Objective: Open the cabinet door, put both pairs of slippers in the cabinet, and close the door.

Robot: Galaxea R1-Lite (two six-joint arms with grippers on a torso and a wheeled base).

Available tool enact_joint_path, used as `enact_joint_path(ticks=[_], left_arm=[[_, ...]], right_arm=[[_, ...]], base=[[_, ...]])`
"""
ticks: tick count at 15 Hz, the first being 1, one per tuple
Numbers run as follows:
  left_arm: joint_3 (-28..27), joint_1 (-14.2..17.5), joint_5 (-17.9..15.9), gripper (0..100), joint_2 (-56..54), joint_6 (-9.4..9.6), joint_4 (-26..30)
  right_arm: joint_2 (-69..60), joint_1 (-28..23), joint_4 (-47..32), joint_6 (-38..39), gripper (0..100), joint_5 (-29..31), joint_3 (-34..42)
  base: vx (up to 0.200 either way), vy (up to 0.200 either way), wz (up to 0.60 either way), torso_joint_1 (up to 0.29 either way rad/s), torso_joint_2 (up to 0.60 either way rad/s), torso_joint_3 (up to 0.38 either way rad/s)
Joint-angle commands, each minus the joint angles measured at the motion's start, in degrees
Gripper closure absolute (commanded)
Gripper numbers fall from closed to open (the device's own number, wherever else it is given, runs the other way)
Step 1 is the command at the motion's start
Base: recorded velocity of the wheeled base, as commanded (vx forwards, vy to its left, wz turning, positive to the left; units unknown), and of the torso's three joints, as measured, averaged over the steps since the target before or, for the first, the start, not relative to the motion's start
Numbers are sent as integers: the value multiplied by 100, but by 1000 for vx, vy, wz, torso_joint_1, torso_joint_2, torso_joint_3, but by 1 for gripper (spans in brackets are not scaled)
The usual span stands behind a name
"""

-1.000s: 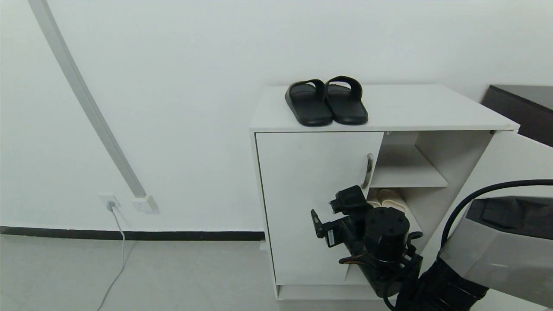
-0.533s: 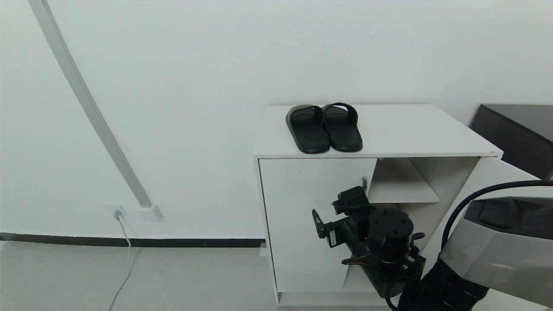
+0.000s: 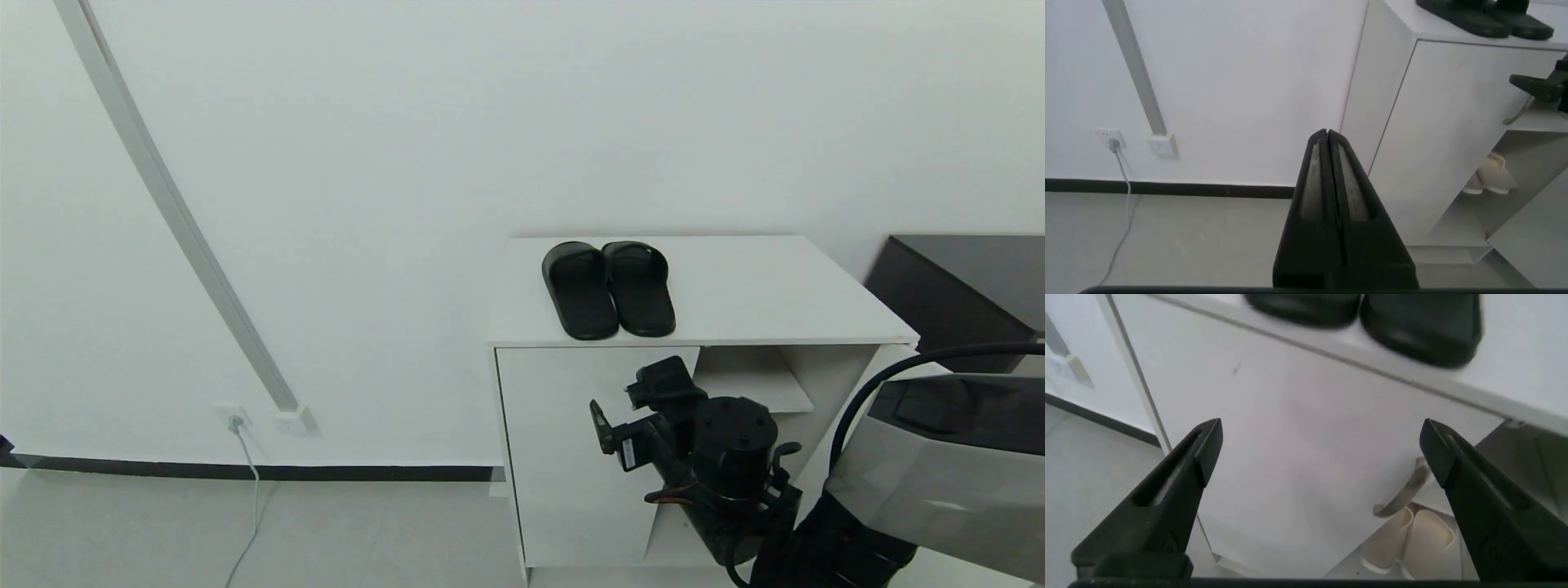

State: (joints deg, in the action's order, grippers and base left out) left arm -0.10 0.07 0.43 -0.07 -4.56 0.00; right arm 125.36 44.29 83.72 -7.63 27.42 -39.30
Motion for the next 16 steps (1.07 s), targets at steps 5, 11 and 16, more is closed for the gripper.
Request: enact_joint_path(ticks=[5, 11, 16], left_arm=[[1, 1, 1, 100, 7, -1, 0], [1, 1, 1, 100, 7, 16, 0], [1, 1, 1, 100, 7, 8, 0]], right_arm=[[112, -69, 127, -107, 0, -26, -42], [-310, -201, -2431, 420, 0, -43, -1985], [-925, -201, -5498, 1739, 0, 80, -3646]], base=[[0, 0, 0, 186, -411, -228], [0, 0, 0, 0, 0, 0], [0, 0, 0, 0, 0, 0]])
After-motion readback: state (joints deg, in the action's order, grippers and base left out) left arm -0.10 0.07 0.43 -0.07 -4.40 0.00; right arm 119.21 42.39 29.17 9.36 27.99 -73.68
